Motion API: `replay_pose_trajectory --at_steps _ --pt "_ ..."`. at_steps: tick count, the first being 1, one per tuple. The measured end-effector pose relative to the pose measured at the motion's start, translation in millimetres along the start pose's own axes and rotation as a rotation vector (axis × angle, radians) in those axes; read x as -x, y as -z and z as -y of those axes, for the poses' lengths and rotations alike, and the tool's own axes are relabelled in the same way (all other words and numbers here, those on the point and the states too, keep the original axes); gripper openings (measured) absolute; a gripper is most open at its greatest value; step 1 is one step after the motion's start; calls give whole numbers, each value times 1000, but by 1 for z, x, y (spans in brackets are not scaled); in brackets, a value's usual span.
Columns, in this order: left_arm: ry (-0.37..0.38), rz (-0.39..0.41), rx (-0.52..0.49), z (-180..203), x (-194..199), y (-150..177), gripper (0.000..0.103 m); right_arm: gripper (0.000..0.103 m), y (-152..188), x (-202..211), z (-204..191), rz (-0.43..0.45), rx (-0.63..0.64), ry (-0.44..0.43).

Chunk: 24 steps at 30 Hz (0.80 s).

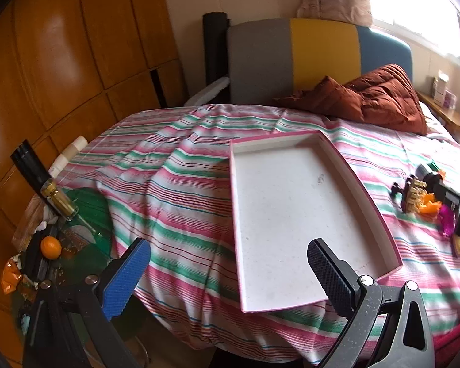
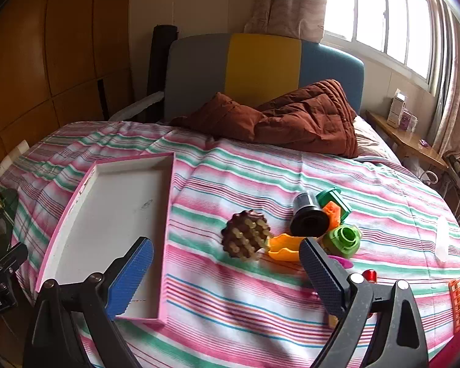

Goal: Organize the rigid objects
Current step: 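Reach the left tool to the brown pegged comb and close on it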

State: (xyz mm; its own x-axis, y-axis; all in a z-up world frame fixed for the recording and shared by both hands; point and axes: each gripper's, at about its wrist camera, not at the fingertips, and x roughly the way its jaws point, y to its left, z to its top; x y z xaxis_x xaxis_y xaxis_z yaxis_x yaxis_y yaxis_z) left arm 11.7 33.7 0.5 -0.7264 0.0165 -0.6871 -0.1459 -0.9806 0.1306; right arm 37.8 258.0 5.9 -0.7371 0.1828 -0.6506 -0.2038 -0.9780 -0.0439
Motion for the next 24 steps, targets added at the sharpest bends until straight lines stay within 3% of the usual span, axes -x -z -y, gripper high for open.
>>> replay_pose_trajectory --at_steps 8,19,24 --pt "203 -60 16 14 -6 -3 103 98 -14 -4 66 9 -88 73" --pt "343 -77 -105 63 -7 -17 103 98 -3 -22 178 -21 -353 145" --pt "381 -76 -179 96 -11 -33 103 98 4 -22 197 -29 -474 108"
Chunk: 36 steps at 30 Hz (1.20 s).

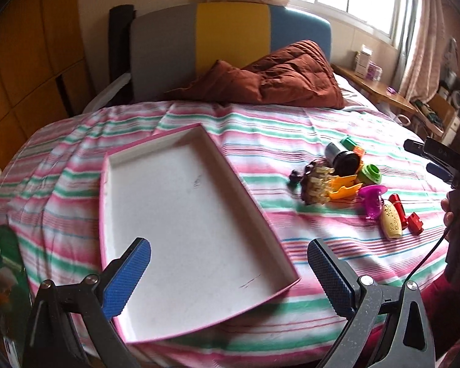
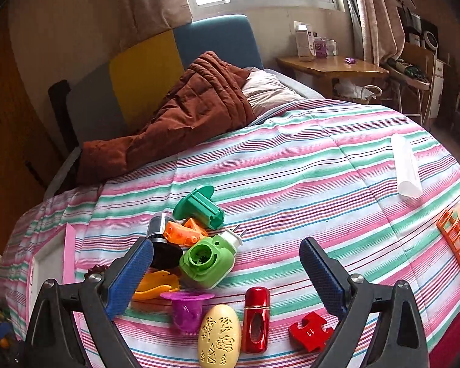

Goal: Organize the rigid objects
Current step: 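Reach the left tool to the brown pegged comb and close on it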

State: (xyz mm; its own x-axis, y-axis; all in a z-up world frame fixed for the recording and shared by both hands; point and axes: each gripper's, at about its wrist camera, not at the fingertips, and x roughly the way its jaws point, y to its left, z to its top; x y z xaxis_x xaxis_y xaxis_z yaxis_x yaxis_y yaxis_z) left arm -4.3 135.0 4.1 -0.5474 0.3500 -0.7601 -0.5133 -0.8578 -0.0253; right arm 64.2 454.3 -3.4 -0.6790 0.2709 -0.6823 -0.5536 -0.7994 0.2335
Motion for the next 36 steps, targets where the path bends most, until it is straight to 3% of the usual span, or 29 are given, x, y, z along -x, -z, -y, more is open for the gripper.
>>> replay_pose_trajectory --at_steps 8,16,23,29,31,36 --pt "67 -18 -90 41 -36 -38 102 98 -2 -1 6 -1 -37 -29" --pt "138 -79 -116 66 -81 -58 98 98 -5 -3 15 -9 -93 -55" --pt "168 -140 -96 77 -120 -67 82 98 -5 -6 16 -21 -102 -65" --pt "181 -165 -93 83 -141 -69 81 98 -5 -8 17 -30 -111 -71" --pt "222 -175 -80 84 -147 -69 73 98 -5 -9 16 -32 -107 -70" --pt "312 -176 -74 92 -148 -69 43 98 -5 -10 15 -34 -99 -60"
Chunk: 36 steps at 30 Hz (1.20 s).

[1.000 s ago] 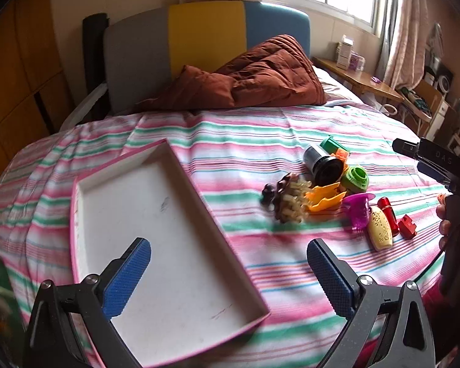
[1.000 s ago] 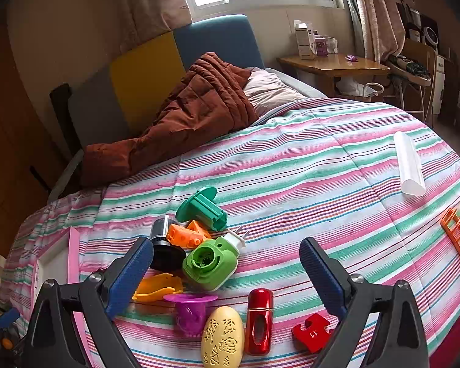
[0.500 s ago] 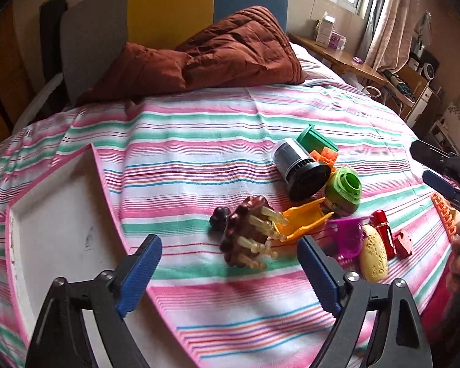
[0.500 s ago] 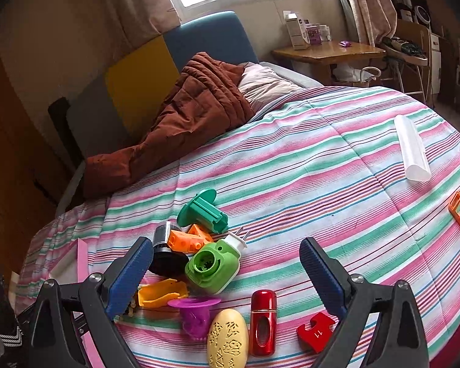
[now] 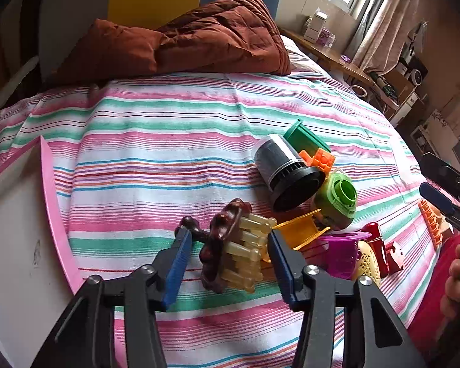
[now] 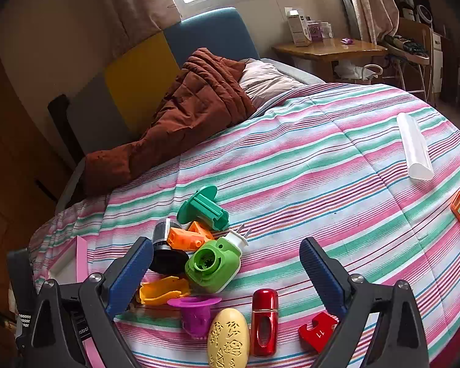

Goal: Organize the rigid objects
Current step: 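Reach the left tool to the brown pegged comb and close on it, then carry the comb into the white tray with the left tool while the right tool grasps the purple toy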

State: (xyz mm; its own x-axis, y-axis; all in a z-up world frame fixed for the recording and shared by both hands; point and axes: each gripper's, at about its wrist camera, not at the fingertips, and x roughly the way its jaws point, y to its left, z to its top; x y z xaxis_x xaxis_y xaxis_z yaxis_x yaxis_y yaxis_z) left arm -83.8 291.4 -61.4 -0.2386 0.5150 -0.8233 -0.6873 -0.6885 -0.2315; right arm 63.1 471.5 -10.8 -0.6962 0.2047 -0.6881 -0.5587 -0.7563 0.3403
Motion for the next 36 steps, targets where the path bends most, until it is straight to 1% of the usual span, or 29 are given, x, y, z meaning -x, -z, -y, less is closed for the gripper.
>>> replay_pose_trajectory --at_steps 6,9,11,15,17,18,20,22,27,28,31,36 --pt "25 11 8 -2 0 -2 41 98 0 -1 1 -4 -5 11" --pt "28 17 17 -4 6 1 40 98 0 -2 1 -5 -4 17" --pt "27 30 19 -6 11 3 40 98 0 -3 2 -7 -5 18" --pt "7 59 -14 -2 26 10 40 98 0 -3 2 -11 -3 12" --pt "18 73 -10 -2 33 11 40 96 1 -4 1 -21 -1 -6" --pt "21 83 -7 -2 39 12 40 92 1 -5 0 -29 5 -16" --pt "27 101 0 -2 50 15 40 87 4 -10 -4 -62 19 -41" --pt "30 116 5 -2 59 18 40 79 7 -17 -10 -117 34 -83" --pt "42 151 30 -9 82 28 40 78 25 -34 -31 -241 143 -116" --pt "44 157 39 -11 87 31 40 78 29 -38 -36 -262 172 -111" --pt "48 173 66 -21 102 38 40 78 40 -44 -47 -303 253 -56" --pt "9 194 119 -52 121 52 40 78 51 -54 -49 -352 297 -1"
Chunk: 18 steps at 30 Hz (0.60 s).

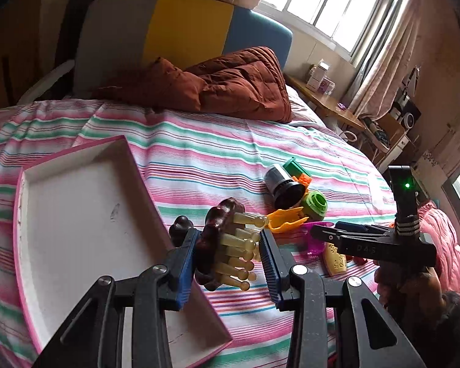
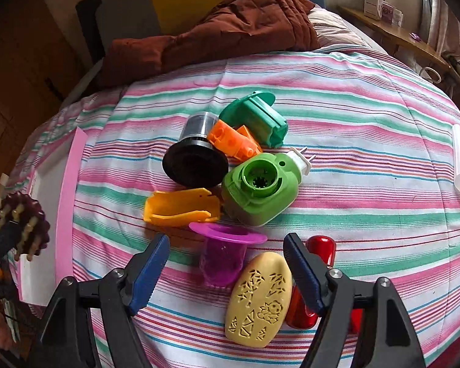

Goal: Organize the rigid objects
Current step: 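Carry the comb into the white tray with the left tool while the right tool grasps the purple toy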

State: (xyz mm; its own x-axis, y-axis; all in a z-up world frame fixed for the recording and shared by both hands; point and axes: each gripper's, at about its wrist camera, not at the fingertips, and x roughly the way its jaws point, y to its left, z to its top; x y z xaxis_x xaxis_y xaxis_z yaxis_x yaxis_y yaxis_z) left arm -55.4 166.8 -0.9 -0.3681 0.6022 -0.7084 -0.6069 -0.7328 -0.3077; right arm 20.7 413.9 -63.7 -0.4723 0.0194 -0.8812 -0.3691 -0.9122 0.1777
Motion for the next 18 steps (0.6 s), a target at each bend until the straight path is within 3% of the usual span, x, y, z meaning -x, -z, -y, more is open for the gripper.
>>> replay_pose_trajectory --at_steps 3,6,7,8,13,18 --pt "-60 -2 32 -30 3 2 40 76 2 -6 -2 -28 20 11" --pt "-119 -17 63 -62 -4 6 40 50 4 -9 -11 -30 77 61" --pt "-141 -21 65 -71 -6 7 40 48 4 -9 -11 -28 84 71" --pt "-162 -24 70 -80 -8 7 40 35 5 -9 -12 -28 88 69" --pt "-243 -36 105 -122 -19 -1 40 33 6 -9 -16 -28 121 91" --pt "-263 -31 92 -136 -27 -11 39 33 4 -10 -16 -29 121 89"
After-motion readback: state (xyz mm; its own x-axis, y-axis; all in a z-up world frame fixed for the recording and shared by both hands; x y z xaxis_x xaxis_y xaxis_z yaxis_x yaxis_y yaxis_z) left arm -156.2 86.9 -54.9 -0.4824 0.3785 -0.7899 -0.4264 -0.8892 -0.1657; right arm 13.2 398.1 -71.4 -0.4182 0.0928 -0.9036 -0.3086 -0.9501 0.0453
